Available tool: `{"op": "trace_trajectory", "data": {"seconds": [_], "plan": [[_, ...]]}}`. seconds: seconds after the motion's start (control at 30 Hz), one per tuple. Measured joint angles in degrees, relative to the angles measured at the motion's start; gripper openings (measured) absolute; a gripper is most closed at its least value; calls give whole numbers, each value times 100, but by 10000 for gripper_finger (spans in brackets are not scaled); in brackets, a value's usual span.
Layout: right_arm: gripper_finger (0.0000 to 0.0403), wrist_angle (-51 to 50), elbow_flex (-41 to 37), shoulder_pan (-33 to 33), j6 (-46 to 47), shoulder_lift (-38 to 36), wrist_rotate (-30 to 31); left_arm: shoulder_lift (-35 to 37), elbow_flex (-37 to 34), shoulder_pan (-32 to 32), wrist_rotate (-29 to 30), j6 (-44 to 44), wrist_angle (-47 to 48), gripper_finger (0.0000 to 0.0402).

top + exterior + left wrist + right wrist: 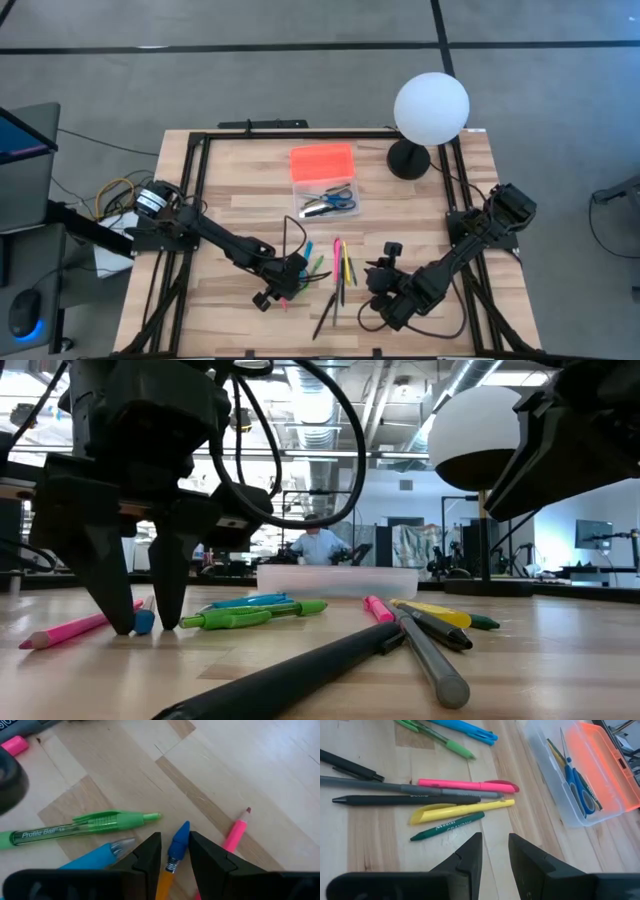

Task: Pick & place school supplies into a supply box
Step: Put the orange pencil into the supply box

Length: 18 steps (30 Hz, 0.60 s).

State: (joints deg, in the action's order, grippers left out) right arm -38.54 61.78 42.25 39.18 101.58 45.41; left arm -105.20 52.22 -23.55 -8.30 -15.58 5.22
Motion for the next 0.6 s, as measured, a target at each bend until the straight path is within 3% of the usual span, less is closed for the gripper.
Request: {"op": "trace_trajectory", "data": {"seconds": [0.6], "plan": [[90, 87, -33, -1, -2, 0, -4, -19, -10, 98, 155, -4, 160, 54]]}}
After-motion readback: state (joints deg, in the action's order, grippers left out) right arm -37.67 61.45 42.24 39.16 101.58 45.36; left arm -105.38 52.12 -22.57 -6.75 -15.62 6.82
